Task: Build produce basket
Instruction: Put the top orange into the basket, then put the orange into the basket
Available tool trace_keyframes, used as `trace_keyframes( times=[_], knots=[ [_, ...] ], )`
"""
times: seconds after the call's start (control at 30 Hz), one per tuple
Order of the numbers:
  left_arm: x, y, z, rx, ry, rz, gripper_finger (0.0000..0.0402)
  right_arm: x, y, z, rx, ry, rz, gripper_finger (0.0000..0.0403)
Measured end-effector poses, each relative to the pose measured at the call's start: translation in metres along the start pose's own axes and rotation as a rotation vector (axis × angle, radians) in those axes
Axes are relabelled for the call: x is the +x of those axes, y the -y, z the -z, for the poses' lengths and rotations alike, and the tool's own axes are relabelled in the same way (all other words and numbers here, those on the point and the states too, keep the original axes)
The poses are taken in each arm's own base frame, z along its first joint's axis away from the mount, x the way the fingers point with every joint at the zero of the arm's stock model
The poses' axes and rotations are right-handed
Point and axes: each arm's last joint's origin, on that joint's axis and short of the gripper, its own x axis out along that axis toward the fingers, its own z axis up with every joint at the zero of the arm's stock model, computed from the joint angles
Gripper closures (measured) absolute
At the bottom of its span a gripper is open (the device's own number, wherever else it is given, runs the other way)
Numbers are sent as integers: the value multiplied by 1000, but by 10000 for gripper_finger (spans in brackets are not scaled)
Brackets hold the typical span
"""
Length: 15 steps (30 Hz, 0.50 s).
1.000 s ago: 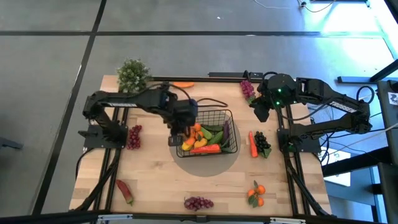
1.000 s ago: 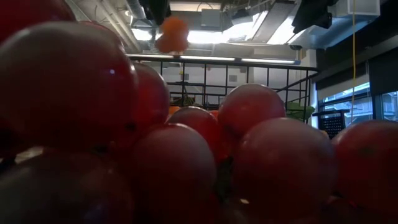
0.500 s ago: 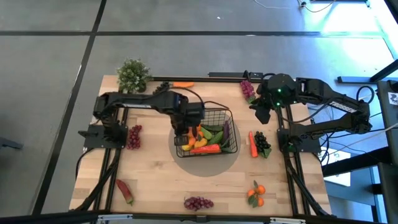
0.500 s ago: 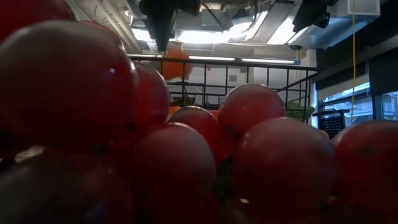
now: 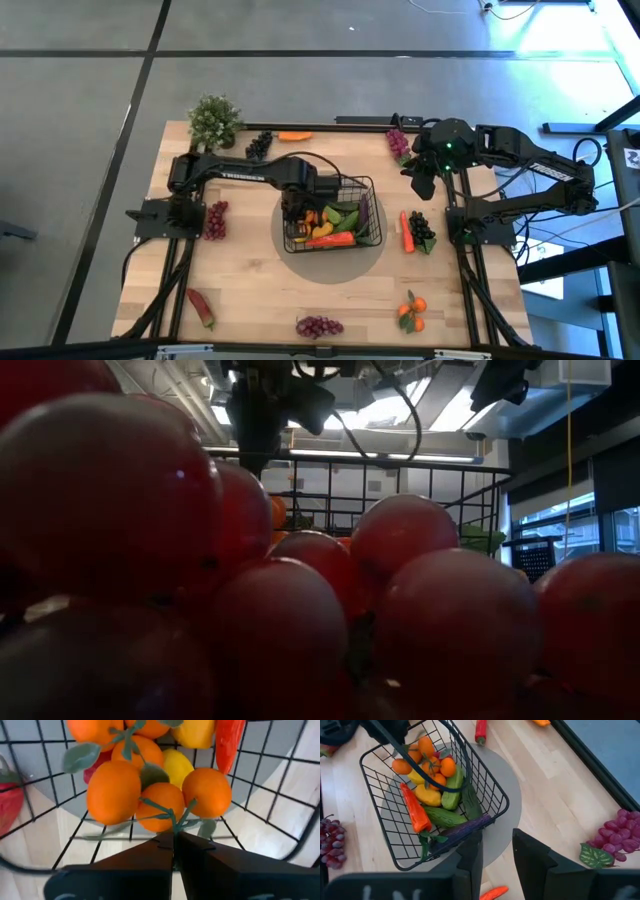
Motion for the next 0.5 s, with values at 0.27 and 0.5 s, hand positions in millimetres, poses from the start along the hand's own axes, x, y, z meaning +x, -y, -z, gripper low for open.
trace_keyframes(
  times=[0.27, 0.5],
  knots=[
    [0, -2, 0, -11, -5, -1, 349, 0, 0, 0, -10, 1, 1, 308],
    [-1, -2, 1, -32, -6, 0, 333, -3, 0, 2, -33, -1, 0, 308]
  ],
)
